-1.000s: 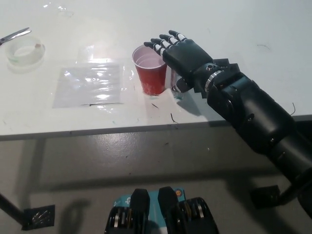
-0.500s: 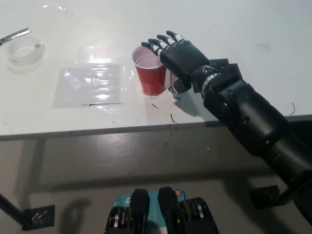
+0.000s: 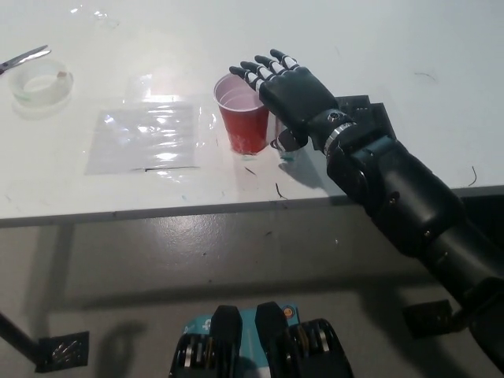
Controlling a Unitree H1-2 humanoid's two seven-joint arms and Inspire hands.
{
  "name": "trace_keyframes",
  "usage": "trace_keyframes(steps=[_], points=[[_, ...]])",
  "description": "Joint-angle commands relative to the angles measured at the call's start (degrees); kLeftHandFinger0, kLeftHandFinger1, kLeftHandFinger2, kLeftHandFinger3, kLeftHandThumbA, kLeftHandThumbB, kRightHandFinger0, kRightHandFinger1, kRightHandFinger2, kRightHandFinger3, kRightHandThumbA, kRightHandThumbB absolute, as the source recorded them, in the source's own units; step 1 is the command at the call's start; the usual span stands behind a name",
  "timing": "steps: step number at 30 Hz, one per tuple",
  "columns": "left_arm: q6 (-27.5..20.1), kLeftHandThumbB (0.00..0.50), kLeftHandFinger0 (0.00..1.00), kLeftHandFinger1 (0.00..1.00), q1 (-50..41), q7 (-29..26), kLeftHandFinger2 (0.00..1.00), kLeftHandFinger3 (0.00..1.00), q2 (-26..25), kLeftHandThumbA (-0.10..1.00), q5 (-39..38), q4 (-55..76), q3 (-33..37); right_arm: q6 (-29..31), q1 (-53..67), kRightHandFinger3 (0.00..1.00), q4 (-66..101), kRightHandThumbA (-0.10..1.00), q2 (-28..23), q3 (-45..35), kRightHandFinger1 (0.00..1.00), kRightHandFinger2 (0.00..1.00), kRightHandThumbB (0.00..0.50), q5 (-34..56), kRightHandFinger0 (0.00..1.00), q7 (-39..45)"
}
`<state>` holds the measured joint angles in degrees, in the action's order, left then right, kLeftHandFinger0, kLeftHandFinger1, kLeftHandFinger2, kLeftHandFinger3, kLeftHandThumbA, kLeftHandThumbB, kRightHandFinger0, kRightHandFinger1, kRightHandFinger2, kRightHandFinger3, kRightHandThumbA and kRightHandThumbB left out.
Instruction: The robot uses its right hand to press the hand soap kept in the middle of the table to get liquid hand soap out
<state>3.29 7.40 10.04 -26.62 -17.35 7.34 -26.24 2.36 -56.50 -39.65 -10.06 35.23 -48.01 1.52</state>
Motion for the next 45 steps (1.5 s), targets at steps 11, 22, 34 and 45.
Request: trace_keyframes(steps=[11,22,34,45], points=[[-1.3,0.104,0.26,0.40,2.0,-1.7,0.49,0.60,-1.5,0.87,-0.3,2.2,-1.2,0.2,6.4,1.00,-7.3,1.00,0.5,1.3,1.00,1.00,0.478,1.2,1.00,1.6],[-0.9,0.131,0.27,0.41,1.3,-1.5,0.49,0.60,-1.5,0.87,-0.1,2.1,-1.1,0.1,6.9,1.00,-7.2,1.00,0.7,1.3,1.00,1.00,0.491,1.8,1.00,2.4],[-1.6,0.118,0.26,0.40,0.4,-0.2,0.48,0.58,-1.8,0.86,-0.2,0.6,-0.5,0.0,-0.4,1.00,0.7,1.00,-2.1,-1.4,1.00,1.00,0.487,3.2,1.00,7.0],[-1.4,0.083,0.27,0.41,-1.5,0.5,0.49,0.59,-1.8,0.84,-0.8,0.0,-0.3,2.5,-9.6,1.00,2.2,1.00,-3.3,-3.0,1.00,1.00,0.500,2.9,1.00,8.0]])
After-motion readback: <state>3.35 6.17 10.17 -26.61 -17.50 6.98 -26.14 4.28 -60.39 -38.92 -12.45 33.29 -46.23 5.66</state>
